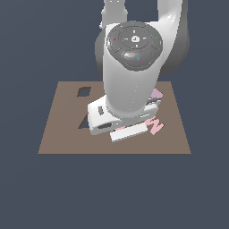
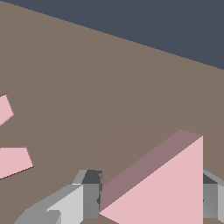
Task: Insert a designated object into the corresponding slot on a board.
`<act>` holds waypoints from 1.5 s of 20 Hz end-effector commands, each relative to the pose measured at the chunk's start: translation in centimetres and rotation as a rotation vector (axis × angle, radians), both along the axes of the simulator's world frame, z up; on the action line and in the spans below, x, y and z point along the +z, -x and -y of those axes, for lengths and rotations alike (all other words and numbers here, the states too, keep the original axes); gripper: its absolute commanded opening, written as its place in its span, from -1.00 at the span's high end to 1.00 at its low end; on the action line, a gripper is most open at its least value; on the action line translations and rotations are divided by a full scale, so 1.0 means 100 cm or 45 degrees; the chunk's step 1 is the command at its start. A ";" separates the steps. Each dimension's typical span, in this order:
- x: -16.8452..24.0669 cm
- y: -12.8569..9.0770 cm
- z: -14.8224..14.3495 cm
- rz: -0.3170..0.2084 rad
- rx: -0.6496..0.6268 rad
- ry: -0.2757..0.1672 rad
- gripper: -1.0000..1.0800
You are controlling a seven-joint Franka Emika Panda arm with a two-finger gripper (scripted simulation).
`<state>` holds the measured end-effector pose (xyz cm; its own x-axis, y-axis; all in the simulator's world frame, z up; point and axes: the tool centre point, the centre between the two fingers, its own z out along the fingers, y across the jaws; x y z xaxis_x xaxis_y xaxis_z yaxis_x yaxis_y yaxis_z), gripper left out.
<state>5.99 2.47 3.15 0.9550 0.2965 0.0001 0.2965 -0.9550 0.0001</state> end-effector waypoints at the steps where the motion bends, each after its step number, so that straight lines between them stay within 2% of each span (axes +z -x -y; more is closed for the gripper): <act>1: 0.001 0.004 0.004 0.001 0.071 0.000 1.00; 7: 0.002 0.016 0.016 0.001 0.287 0.000 1.00; 17: 0.004 0.033 0.047 0.001 0.734 0.001 1.00; 30: 0.007 0.036 0.091 0.001 1.285 0.001 1.00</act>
<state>2.34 -6.17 3.82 0.3036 0.9528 0.0000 0.9528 -0.3036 0.0008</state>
